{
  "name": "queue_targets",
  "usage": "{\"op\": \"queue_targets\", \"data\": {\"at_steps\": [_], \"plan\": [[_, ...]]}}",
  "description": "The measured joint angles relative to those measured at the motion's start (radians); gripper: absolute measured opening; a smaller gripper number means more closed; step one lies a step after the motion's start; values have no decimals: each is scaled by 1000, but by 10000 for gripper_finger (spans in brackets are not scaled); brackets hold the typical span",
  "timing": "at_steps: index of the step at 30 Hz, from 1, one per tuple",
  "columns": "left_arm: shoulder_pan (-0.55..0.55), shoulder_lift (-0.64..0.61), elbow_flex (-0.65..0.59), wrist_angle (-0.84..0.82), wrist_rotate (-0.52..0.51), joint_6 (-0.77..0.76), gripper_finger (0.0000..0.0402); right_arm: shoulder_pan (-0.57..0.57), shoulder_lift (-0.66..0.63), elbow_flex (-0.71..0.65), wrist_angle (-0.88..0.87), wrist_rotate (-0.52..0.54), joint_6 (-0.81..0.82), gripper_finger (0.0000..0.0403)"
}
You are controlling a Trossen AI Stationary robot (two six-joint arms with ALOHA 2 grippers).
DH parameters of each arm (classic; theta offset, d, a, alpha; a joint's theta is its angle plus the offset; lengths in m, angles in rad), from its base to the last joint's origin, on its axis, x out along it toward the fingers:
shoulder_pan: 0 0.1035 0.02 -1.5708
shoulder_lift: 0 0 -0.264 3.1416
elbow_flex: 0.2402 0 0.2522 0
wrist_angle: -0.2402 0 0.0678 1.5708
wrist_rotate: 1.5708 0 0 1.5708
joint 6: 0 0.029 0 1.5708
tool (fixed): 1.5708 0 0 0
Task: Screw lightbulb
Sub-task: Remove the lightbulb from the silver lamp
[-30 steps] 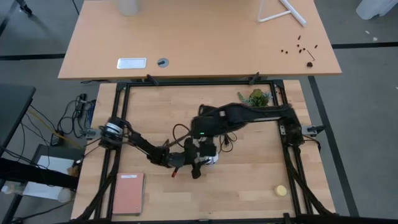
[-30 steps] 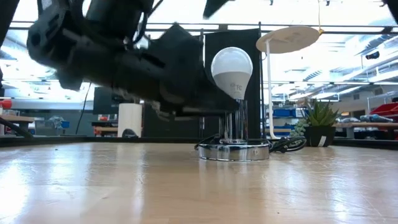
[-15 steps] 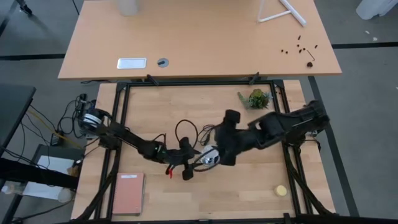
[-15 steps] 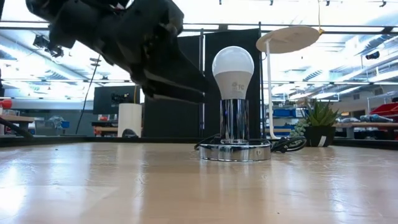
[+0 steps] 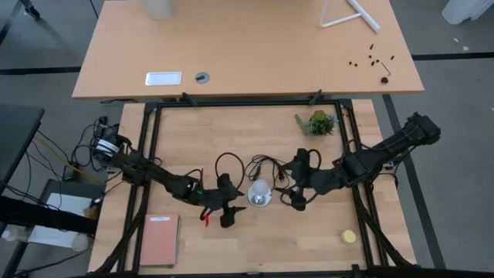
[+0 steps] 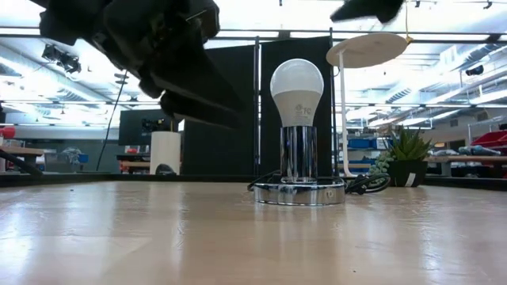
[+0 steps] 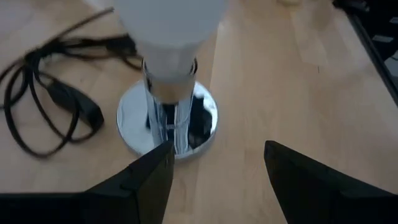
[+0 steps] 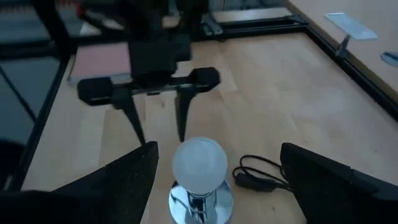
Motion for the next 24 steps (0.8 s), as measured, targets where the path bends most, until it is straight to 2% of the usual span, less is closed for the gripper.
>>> {"op": "queue_targets", "data": {"at_steps": [7, 16, 19, 24], "plan": [[-14, 0, 0, -17, 0, -61, 253, 0, -40, -291, 356, 18, 59, 346], [-15, 0, 0, 17, -14, -142, 253, 23, -28, -487, 693, 13, 65, 346], [-20, 0, 0, 60, -53, -142, 253, 31, -28, -529, 769, 11, 63, 346], [-45, 0, 0, 96, -133, -126, 253, 32, -28, -567, 774, 10, 113, 346]]}}
